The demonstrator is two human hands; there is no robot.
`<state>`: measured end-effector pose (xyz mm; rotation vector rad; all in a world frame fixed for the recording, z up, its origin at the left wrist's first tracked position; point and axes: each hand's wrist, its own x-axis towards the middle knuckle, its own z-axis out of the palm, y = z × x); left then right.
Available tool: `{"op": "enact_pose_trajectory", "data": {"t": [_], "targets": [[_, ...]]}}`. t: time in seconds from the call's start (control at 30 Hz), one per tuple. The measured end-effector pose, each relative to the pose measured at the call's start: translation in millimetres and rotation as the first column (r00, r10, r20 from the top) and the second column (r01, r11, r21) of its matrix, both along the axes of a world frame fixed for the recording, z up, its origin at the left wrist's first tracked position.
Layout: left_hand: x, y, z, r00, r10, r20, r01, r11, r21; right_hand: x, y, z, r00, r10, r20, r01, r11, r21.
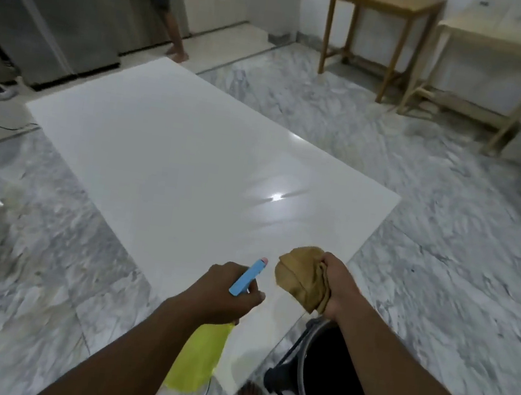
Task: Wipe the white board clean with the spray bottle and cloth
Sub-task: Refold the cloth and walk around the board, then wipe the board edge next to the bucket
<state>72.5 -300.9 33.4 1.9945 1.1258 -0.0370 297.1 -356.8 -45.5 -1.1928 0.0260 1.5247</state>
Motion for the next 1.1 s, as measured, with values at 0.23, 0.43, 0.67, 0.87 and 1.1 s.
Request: {"op": "enact_pose_trajectory", "data": {"t": [0.23, 0.43, 0.67, 0.87, 1.1], "targets": [[58.9, 105.0, -13.7, 0.999, -0.030, 0.014, 0.030, 0.999, -0.013, 140.8, 100.5, -28.5, 0.901, -0.007, 0.433, 0.019, 1.000, -0.024], [107.9, 162.7, -41.4, 0.997, 0.000, 0.074, -0.001, 1.000, 0.012, 247.0, 164.5, -63.9, -0.062, 0.319, 0.946, -0.013, 0.947, -0.320], [129.1, 184.8, -64.0, 0.996, -0.074, 0.040, 0.073, 0.997, 0.039, 271.1, 161.0, -148.4, -0.339, 0.540, 0.771, -0.044, 0.809, -0.586], [115.9, 181.2, -63.4, 0.998, -0.068, 0.015, 0.068, 0.998, -0.004, 223.9, 139.9, -144.5, -0.291, 0.508, 0.811, -0.039, 0.840, -0.541], [91.3, 168.6, -55.4, 0.995, -0.095, 0.020, 0.096, 0.995, -0.015, 125.5, 98.8, -142.4, -0.252, 0.523, 0.814, -0.067, 0.830, -0.554]]}}
